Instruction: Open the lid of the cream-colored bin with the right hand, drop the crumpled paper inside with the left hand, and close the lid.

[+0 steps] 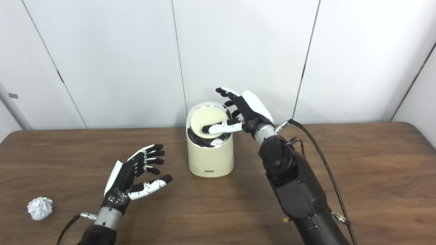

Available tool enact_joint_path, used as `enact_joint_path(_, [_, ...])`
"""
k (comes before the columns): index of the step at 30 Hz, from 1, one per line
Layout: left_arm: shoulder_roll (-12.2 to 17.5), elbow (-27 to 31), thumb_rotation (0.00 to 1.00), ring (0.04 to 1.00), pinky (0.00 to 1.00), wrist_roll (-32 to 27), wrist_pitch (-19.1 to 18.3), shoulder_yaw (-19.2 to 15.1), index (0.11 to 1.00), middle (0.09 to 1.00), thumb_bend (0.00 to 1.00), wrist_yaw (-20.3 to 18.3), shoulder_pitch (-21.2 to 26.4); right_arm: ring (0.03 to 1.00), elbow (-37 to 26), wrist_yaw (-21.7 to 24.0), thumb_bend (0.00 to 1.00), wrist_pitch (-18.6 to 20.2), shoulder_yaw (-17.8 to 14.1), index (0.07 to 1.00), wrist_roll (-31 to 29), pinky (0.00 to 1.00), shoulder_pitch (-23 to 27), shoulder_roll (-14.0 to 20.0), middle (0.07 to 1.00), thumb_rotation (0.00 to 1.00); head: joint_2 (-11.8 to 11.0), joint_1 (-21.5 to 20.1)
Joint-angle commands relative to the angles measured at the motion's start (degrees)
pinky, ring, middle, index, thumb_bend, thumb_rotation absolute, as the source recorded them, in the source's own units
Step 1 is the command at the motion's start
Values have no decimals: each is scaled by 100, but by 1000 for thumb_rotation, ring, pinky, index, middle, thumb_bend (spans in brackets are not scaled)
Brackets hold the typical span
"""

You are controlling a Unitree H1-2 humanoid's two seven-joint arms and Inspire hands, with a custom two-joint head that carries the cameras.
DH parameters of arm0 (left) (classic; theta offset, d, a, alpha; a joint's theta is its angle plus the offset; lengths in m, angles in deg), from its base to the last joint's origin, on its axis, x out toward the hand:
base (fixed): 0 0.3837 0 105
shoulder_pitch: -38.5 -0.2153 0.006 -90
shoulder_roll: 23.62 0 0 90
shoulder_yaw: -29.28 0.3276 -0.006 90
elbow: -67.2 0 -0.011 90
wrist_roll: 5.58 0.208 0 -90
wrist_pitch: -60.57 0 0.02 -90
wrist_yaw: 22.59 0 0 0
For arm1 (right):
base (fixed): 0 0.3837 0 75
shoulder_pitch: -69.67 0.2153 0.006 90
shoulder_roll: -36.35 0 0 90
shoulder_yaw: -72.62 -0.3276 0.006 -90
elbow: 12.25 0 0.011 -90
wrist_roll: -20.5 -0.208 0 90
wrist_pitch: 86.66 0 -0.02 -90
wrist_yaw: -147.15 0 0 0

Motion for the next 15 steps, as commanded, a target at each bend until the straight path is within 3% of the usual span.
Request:
enact_joint_path(1, [8,253,195,712,591,-1,96,-29,811,776,763,68,109,815,-131,-144,823,-167,3,878,51,638,316,22,890,372,8,-3])
enact_joint_path(15, [31,324,209,719,606,-1,78,-49,815,783,761,57,60,817,285,-288,795,-267,-10,876,4,634,386,60,898,346,23,41])
